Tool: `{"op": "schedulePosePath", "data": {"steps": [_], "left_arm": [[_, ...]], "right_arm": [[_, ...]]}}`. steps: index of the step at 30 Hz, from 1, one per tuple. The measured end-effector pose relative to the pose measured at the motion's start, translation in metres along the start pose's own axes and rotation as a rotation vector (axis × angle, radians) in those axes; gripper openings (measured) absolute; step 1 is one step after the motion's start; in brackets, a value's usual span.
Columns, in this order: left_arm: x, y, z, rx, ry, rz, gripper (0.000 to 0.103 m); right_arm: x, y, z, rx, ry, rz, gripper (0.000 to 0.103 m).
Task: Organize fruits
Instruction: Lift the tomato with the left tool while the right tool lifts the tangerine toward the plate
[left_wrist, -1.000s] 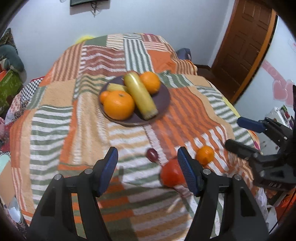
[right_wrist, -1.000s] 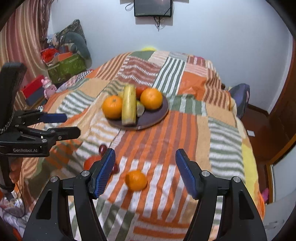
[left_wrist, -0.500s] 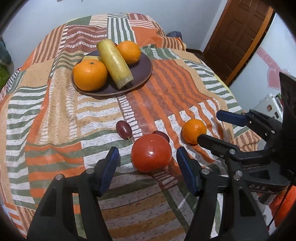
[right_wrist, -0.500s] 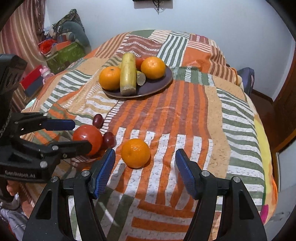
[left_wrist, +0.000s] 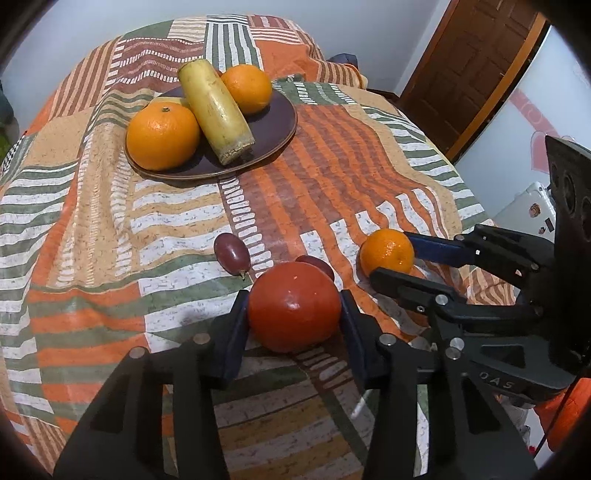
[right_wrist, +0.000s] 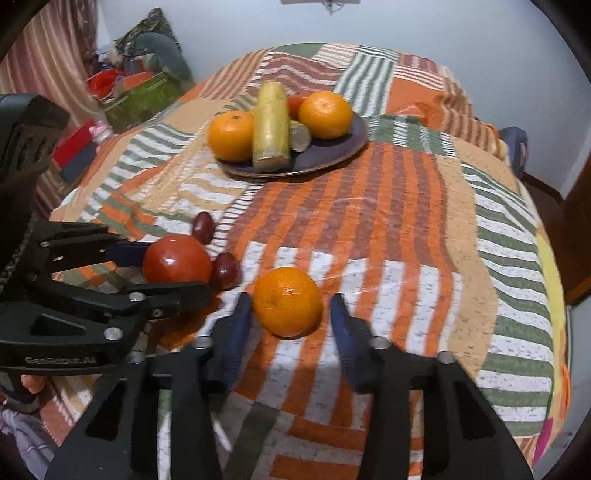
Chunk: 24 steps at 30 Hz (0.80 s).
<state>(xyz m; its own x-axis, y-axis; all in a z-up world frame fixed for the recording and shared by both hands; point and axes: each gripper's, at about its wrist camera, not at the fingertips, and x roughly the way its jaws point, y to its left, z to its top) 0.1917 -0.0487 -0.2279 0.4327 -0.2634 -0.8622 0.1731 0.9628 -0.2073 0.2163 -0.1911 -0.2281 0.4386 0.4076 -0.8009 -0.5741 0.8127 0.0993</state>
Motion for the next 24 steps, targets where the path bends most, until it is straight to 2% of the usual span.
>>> {"op": "schedulePosePath", "data": {"steps": [9, 24], "left_arm": [[-0.033, 0.015, 0.011, -0.022, -0.083, 0.017, 0.046], [-0.056, 0.068, 0.071, -0.063, -0.196, 0.116, 0.046]], "right_arm": [[-0.014, -0.006, 0.010, 0.025, -0.049, -0.003, 0.035], [-0.026, -0.017, 0.073, 0.022, -0.178, -0.025, 0.035]]}}
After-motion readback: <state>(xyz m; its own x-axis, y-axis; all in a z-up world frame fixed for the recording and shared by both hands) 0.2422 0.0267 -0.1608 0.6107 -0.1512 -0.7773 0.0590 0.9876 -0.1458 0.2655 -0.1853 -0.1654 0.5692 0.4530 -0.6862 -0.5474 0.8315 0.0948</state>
